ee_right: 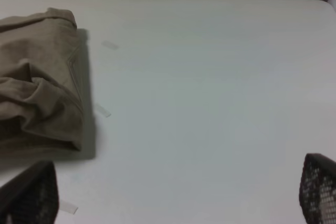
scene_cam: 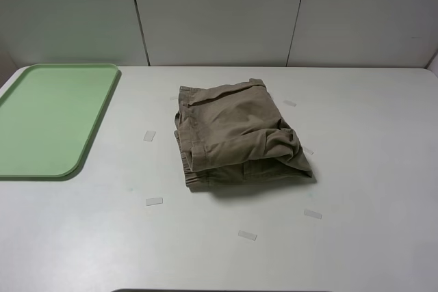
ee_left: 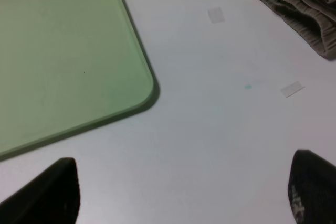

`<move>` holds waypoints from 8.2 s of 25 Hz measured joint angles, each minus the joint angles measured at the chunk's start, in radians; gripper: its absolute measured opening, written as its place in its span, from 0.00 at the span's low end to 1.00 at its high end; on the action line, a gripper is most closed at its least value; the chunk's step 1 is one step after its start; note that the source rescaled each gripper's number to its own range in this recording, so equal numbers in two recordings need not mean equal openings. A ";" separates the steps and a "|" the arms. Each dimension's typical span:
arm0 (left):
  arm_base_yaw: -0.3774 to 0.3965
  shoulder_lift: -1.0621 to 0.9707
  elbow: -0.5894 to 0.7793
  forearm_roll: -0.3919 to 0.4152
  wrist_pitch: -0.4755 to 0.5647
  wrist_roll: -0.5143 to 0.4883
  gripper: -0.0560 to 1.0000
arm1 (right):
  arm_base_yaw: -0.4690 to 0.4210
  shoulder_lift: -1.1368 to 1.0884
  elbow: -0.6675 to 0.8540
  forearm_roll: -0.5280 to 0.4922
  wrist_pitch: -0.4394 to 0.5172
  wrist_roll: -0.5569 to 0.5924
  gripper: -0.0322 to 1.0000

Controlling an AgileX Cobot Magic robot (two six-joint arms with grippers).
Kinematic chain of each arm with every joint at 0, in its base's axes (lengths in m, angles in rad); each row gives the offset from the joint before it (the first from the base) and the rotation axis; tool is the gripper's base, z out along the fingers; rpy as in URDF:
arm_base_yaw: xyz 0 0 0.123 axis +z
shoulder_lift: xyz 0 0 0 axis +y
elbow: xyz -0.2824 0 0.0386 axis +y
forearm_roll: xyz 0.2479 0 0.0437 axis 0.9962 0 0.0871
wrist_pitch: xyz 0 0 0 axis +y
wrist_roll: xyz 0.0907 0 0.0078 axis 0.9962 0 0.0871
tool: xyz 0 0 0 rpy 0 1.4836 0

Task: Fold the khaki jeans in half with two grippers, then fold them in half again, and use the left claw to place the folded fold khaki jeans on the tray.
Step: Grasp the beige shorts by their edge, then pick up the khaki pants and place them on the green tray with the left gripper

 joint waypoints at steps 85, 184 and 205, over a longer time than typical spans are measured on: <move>0.069 1.993 -0.263 -1.828 -0.548 1.254 0.84 | 0.000 0.000 0.000 0.000 0.000 -0.001 1.00; 0.500 1.886 -0.743 0.283 -0.569 0.008 0.12 | 0.000 0.000 0.000 0.017 0.000 -0.001 1.00; 0.519 1.886 -0.744 0.227 -0.494 0.435 0.10 | 0.000 0.000 0.000 0.017 0.000 -0.001 1.00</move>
